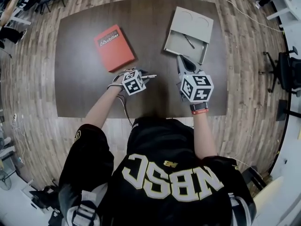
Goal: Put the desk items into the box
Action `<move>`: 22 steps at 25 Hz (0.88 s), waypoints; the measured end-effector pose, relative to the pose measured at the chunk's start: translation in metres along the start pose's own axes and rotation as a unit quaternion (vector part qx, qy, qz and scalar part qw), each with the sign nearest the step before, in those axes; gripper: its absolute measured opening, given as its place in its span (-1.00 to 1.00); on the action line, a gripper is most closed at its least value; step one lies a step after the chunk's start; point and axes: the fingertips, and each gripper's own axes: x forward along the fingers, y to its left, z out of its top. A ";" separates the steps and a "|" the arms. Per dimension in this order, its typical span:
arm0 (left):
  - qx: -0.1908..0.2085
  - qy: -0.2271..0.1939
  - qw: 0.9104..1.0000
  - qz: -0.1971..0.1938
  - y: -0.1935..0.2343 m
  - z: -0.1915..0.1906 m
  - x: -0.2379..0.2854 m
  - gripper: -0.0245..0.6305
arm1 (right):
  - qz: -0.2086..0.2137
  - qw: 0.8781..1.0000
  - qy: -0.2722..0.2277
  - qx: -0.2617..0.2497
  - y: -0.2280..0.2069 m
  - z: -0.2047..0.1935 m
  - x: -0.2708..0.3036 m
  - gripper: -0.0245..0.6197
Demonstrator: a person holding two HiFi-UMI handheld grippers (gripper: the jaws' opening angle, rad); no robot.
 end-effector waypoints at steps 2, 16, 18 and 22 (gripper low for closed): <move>0.001 0.012 1.000 -0.009 -0.002 -0.006 0.008 -0.53 | -0.001 1.000 0.002 0.002 -0.001 -0.002 0.000 -0.90; 0.022 0.051 0.998 -0.028 -0.008 -0.018 0.029 -0.68 | -0.010 1.000 0.007 0.018 -0.013 -0.005 0.002 -0.90; 0.022 0.054 0.998 -0.029 -0.009 -0.018 0.029 -0.71 | -0.008 1.000 0.006 0.023 -0.012 -0.004 0.002 -0.90; 0.012 0.056 0.998 -0.029 -0.010 -0.019 0.028 -0.72 | -0.007 1.000 0.005 0.026 -0.011 -0.004 0.002 -0.90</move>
